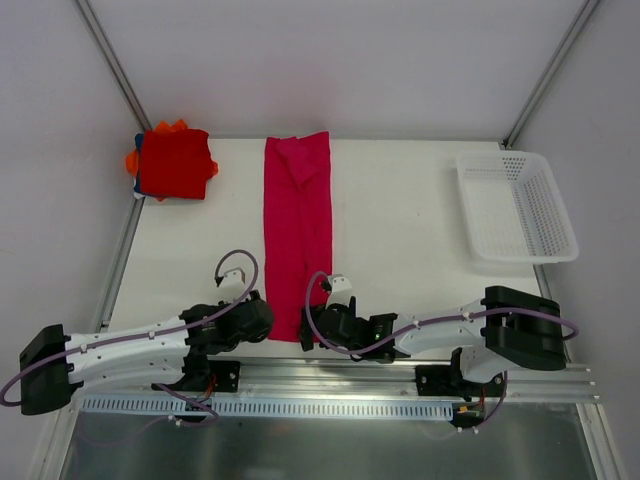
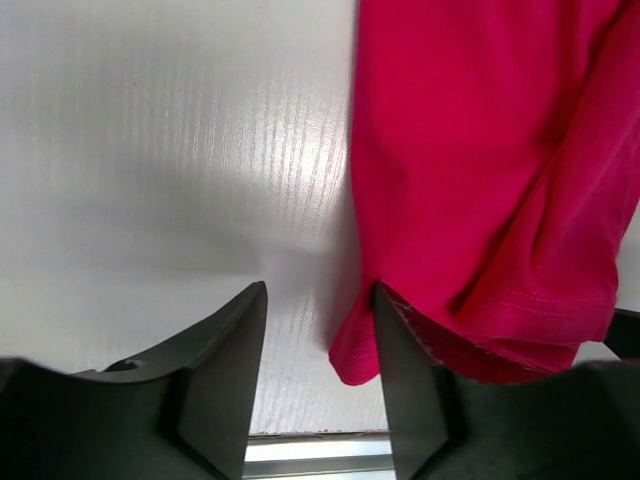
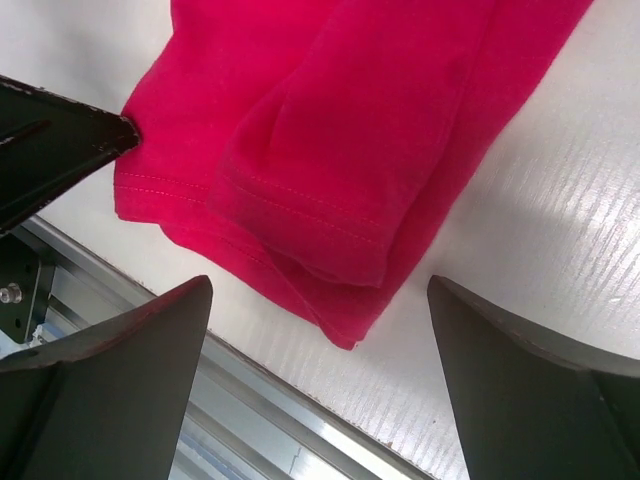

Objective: Fold and stack the t-shirts
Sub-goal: Fold the tshirt

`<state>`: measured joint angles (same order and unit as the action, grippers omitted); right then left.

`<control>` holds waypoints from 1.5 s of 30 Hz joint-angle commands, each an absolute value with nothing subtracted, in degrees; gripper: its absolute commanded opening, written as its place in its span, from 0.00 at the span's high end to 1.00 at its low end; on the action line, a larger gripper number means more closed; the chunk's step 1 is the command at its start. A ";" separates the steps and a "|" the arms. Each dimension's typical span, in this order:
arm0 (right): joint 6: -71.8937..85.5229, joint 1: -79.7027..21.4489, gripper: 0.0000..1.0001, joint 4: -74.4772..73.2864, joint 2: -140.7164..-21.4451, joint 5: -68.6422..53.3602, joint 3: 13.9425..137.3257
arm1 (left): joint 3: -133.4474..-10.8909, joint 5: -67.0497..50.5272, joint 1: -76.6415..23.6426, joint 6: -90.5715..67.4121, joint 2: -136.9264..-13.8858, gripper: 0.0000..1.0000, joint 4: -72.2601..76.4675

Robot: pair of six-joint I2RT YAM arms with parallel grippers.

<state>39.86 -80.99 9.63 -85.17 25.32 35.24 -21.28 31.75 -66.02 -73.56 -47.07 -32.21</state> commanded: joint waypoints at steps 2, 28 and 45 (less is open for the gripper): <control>41.75 -81.21 0.07 2.65 -87.63 24.70 34.89 | -19.60 33.84 -66.36 -75.67 -44.21 0.58 -32.26; 42.45 -81.21 1.00 0.70 -91.41 25.14 36.03 | -19.86 33.31 -66.36 -76.55 -53.78 0.93 -26.19; 51.49 -90.61 0.99 -27.92 -87.01 32.07 48.06 | -23.29 26.20 -70.92 -74.35 -51.42 1.00 -25.31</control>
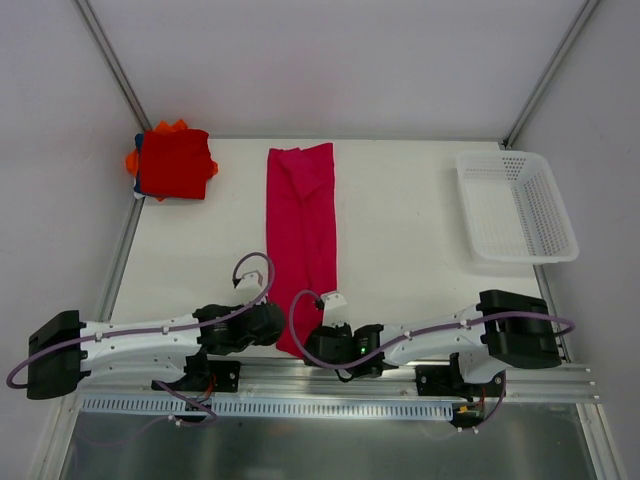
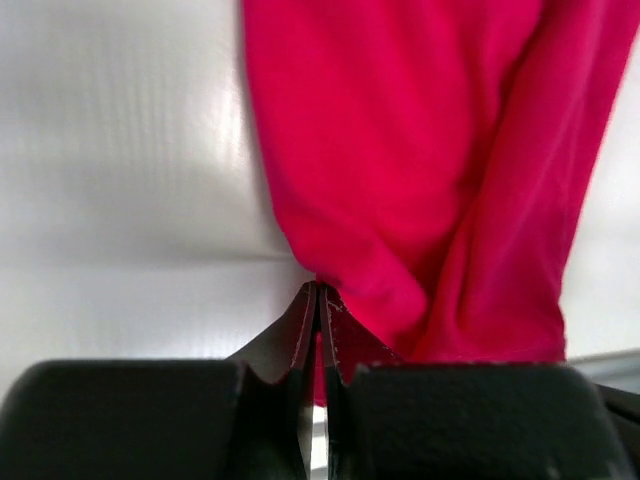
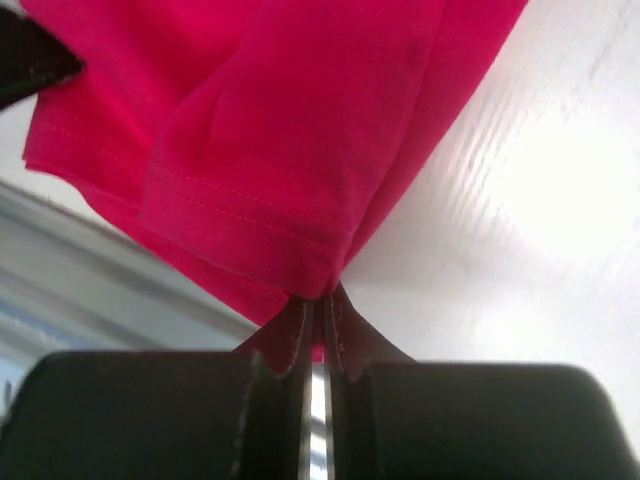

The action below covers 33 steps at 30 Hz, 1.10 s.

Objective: Fold and stack the t-shirts
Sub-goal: Fold the tshirt

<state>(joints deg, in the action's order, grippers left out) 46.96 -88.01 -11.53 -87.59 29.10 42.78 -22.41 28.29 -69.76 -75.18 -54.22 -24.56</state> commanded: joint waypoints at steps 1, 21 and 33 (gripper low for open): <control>51.94 -91.92 0.99 -30.21 -87.36 32.60 49.73 | -23.03 25.84 -71.10 -74.44 -50.81 1.00 -25.31; 46.68 -87.11 0.99 -44.21 -84.64 39.90 61.96 | -32.25 30.49 -71.72 -63.03 -39.20 1.00 -27.77; 31.48 -73.57 0.99 -44.12 -92.45 34.89 74.52 | -45.60 34.37 -61.63 -51.95 -47.63 1.00 -28.30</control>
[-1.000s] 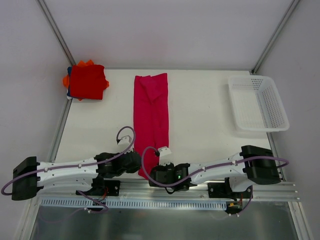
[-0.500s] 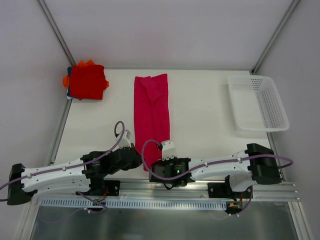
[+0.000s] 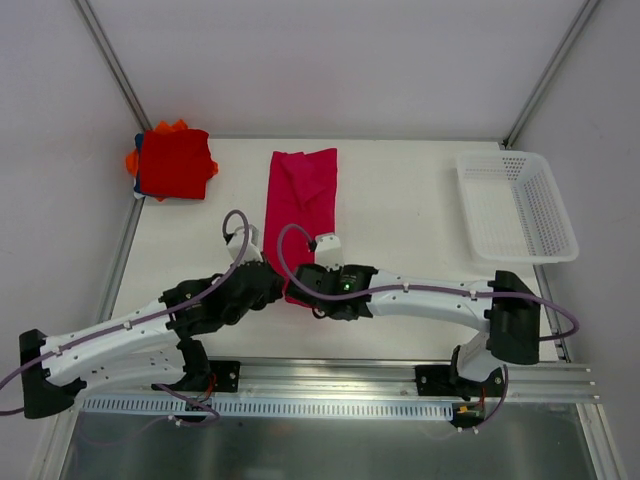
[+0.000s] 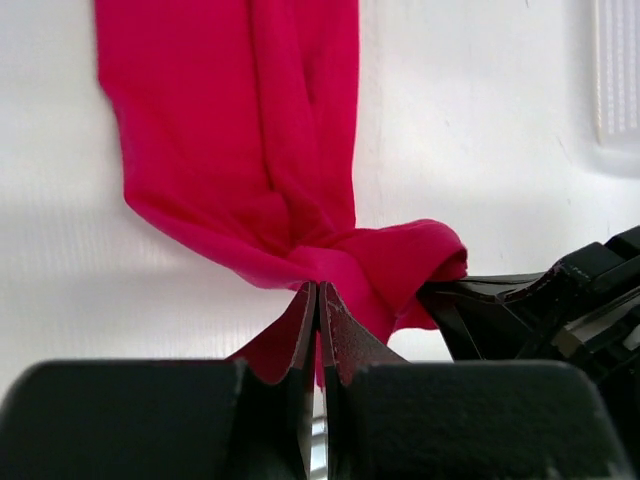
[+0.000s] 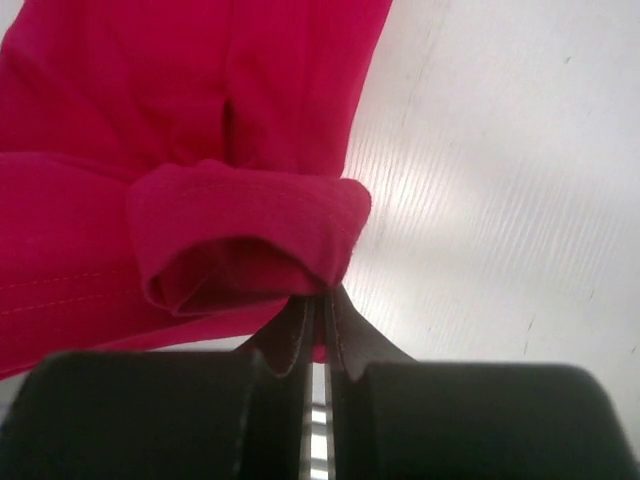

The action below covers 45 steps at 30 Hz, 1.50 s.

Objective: Fold and stack the t-shirts
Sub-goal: Fold the tshirt

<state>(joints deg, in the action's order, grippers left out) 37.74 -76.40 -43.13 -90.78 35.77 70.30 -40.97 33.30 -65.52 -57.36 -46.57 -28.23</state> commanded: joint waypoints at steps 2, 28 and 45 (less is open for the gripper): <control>27.96 -70.68 1.00 -44.12 -94.56 34.37 77.76 | -47.28 31.57 -55.65 -48.45 -50.53 1.00 -28.13; 10.64 -49.23 0.99 -37.88 -118.56 24.26 98.69 | -52.82 17.93 -28.31 -38.76 -81.64 1.00 -5.20; 11.07 -45.97 0.00 -37.88 -120.77 25.66 102.67 | -57.13 16.96 -23.91 -37.62 -93.79 0.01 2.90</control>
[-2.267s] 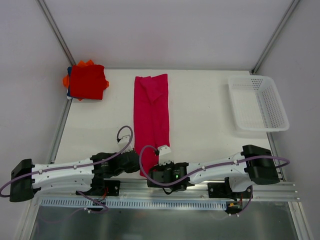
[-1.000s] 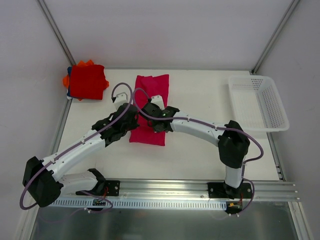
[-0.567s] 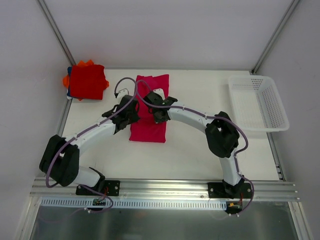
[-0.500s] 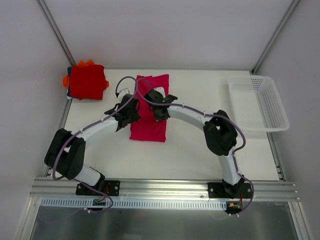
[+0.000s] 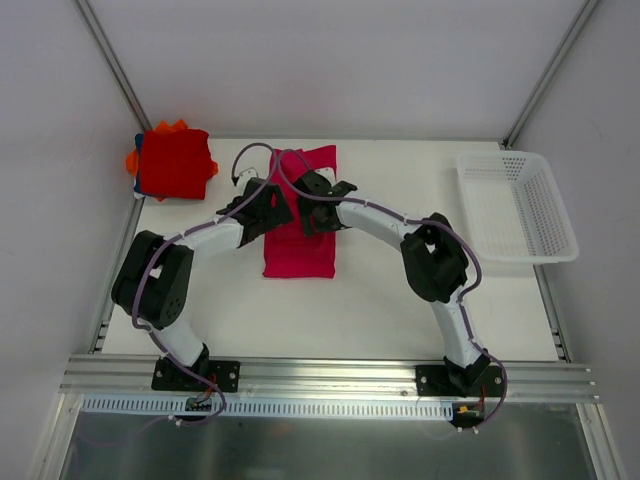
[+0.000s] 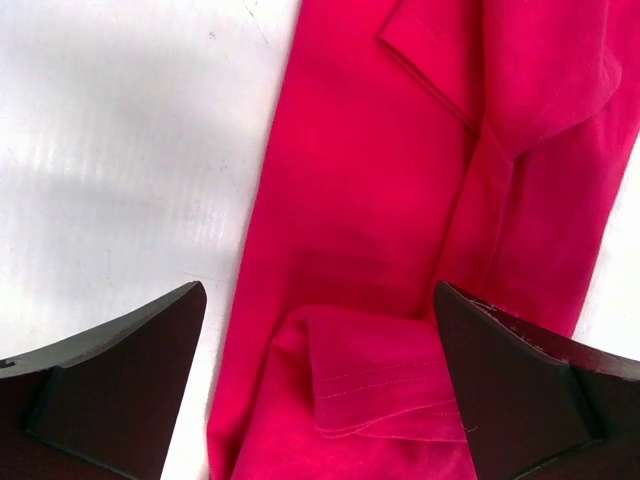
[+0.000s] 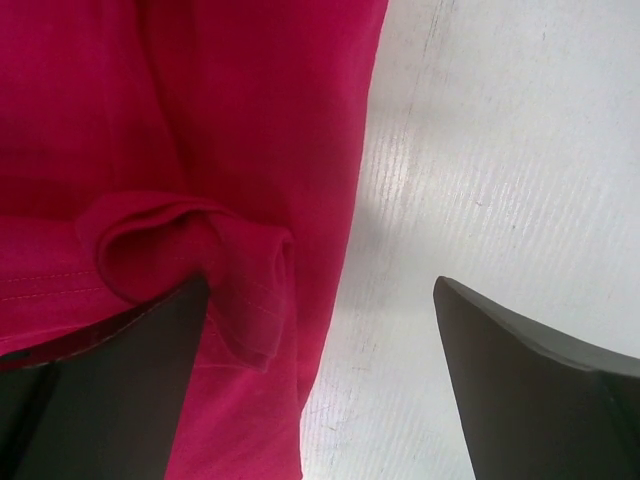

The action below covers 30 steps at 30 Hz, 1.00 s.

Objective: Fold and stack the t-shirts
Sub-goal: Fold the tshirt

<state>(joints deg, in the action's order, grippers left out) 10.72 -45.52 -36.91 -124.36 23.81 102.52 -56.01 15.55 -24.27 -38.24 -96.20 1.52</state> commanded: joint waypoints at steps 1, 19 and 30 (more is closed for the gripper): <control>11.25 -46.05 0.00 -37.88 -120.15 25.93 102.13 | -56.69 17.48 -23.91 -37.53 -92.30 0.01 2.81; 23.55 -56.59 0.00 -37.80 -96.25 31.92 77.03 | -32.53 14.85 -29.09 -45.17 -59.77 0.01 -3.95; 25.93 -57.13 0.01 -5.56 -91.85 19.78 51.18 | -17.58 14.42 -32.61 -48.51 -53.62 0.01 4.21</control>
